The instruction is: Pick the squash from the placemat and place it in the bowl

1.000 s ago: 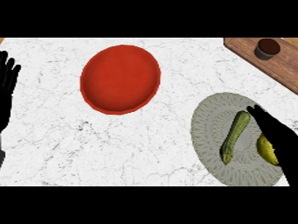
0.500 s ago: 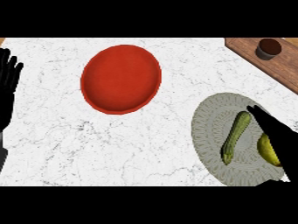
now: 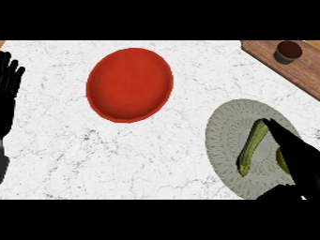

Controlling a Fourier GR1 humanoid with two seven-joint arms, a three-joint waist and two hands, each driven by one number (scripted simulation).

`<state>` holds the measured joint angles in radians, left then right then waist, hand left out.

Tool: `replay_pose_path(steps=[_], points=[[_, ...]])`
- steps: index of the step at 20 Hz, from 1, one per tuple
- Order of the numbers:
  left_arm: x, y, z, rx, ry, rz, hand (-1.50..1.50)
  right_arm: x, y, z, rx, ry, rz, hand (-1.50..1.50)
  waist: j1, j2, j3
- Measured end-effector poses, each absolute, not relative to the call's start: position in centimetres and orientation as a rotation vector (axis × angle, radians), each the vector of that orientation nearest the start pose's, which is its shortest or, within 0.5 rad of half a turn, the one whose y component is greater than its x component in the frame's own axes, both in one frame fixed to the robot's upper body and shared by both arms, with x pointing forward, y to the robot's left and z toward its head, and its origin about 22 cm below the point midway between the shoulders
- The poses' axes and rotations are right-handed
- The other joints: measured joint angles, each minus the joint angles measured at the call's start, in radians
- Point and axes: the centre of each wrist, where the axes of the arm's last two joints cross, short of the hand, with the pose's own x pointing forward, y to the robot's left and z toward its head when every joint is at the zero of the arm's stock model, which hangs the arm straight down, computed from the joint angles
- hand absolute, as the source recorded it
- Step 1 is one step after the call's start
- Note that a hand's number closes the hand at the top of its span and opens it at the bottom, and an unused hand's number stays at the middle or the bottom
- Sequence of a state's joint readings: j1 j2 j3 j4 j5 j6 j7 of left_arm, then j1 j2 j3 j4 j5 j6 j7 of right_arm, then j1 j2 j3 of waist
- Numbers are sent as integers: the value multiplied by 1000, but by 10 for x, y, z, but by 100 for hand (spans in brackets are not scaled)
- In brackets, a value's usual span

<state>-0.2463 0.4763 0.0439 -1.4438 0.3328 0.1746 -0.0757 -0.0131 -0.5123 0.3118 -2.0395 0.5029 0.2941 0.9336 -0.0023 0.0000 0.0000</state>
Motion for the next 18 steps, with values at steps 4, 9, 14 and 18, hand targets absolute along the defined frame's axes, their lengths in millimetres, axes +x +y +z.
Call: replay_pose_path(steps=[4, 9, 14, 18], points=[[293, 327, 86, 241, -1785, 35, 0, 214, -231, 99, -788, -915, 883, -150, 2, 0, 0], [297, 329, 78, 242, -1790, 32, 0, 220, -234, 94, -777, -954, 890, -150, 1, 0, 0], [293, 327, 79, 243, -1785, 31, 0, 229, -236, 84, -773, -948, 916, -150, 3, 0, 0], [297, 333, 83, 243, -1787, 30, 0, 234, -237, 71, -769, -931, 922, -150, 2, 0, 0]])
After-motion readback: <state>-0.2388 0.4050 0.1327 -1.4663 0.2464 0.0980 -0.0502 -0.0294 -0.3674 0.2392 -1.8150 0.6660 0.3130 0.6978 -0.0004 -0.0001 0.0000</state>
